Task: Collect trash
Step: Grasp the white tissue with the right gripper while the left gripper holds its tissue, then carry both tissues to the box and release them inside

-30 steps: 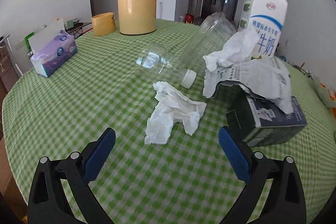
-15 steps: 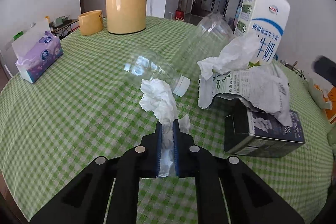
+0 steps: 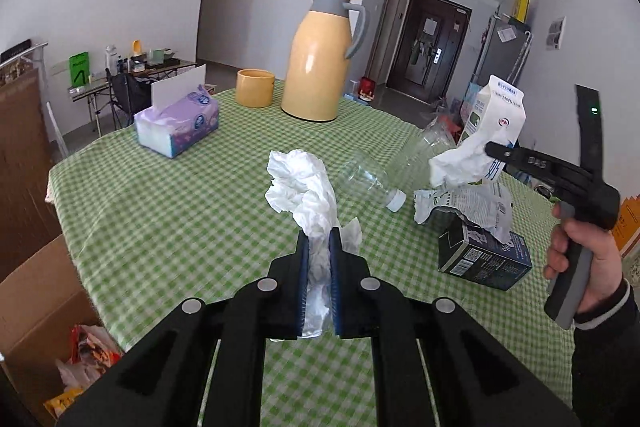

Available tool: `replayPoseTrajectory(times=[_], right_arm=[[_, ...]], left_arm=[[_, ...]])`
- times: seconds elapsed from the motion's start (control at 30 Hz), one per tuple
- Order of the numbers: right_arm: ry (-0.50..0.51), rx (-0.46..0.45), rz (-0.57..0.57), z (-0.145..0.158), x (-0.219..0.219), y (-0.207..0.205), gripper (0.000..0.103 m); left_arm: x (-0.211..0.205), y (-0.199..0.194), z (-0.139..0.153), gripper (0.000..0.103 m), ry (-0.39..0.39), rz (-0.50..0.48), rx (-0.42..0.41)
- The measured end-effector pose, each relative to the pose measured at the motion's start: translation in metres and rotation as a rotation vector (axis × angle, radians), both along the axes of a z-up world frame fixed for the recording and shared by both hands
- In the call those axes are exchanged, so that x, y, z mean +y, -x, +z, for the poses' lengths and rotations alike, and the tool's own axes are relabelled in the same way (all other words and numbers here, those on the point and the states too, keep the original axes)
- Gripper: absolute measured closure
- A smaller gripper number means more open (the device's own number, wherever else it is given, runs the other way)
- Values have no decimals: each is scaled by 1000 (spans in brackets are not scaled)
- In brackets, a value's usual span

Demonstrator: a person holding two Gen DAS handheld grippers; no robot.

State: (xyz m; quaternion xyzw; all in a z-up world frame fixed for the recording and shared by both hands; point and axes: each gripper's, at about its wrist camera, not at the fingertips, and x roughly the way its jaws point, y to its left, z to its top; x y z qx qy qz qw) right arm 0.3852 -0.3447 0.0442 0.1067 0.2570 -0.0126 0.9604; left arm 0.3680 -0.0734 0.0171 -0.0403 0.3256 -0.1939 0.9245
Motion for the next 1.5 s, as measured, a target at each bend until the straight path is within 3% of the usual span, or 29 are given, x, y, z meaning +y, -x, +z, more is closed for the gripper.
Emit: replayPoseTrajectory(times=[0.23, 0.4, 0.5, 0.57, 0.8, 1.03, 1.17, 1.27, 1.5], right_arm=[[42, -53, 62, 25, 26, 57, 101], [69, -80, 68, 34, 48, 81, 101], [227, -113, 23, 37, 72, 113, 101], [280, -130, -5, 32, 79, 141, 101], [255, -46, -108, 1, 56, 210, 101], [254, -58, -131, 6, 55, 227, 101], [241, -53, -63, 4, 75, 215, 101], [208, -30, 51, -4, 104, 192, 101], [169, 29, 417, -31, 234, 122, 101]], left_arm=[[49, 35, -1, 96, 10, 84, 15], [64, 59, 16, 96, 11, 100, -46], [67, 72, 30, 96, 14, 111, -92], [69, 83, 39, 96, 24, 121, -134], [64, 108, 53, 96, 24, 115, -211], [64, 121, 60, 96, 41, 93, -225], [79, 126, 58, 96, 37, 130, -230], [106, 125, 52, 96, 35, 188, -218], [240, 124, 8, 96, 7, 496, -74]])
